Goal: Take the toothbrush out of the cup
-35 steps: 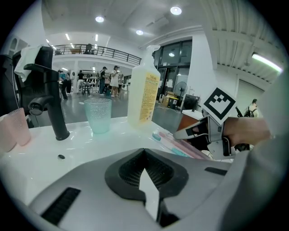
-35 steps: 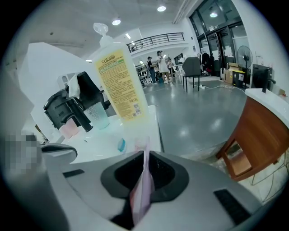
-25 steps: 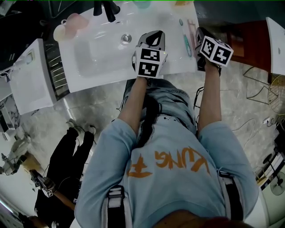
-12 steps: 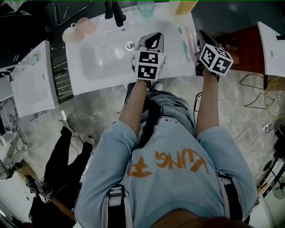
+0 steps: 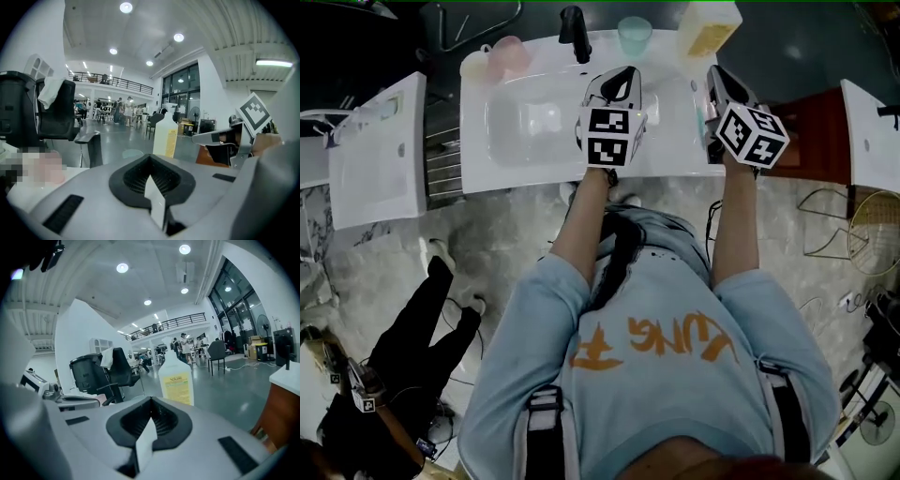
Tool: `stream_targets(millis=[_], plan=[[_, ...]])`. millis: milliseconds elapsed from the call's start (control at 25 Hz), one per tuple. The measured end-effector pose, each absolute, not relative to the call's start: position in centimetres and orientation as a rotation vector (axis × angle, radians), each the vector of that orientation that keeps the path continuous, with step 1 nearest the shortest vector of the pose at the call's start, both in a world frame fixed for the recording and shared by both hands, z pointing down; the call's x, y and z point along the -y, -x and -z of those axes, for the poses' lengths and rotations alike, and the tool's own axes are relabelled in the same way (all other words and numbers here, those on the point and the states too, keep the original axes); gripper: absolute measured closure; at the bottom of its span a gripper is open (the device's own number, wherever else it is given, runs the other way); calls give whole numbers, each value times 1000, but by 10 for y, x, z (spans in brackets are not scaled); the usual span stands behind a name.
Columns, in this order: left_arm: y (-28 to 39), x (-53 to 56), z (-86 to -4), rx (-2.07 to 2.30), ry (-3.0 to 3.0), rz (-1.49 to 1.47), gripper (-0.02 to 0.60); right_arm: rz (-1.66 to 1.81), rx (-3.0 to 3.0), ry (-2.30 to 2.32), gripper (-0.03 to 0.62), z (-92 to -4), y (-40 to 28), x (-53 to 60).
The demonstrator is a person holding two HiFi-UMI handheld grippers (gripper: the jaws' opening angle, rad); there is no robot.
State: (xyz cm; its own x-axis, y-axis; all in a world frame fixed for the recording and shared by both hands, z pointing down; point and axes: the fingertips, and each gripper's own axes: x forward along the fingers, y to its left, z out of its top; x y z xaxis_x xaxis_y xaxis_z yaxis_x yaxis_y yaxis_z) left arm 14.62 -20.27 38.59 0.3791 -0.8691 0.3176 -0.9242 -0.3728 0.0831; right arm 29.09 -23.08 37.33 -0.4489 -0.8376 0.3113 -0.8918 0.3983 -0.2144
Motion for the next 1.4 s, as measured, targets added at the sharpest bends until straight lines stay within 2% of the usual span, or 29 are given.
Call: stream_targets(millis=[800,1400], plan=[[5,197,-277,2100,-2253,-84,574,-92,2843,-1232,565,-251,-144,245],[41,179,-246,2264,-2213,-43,574,-15,2849,-1233,565,-239,-124,234]])
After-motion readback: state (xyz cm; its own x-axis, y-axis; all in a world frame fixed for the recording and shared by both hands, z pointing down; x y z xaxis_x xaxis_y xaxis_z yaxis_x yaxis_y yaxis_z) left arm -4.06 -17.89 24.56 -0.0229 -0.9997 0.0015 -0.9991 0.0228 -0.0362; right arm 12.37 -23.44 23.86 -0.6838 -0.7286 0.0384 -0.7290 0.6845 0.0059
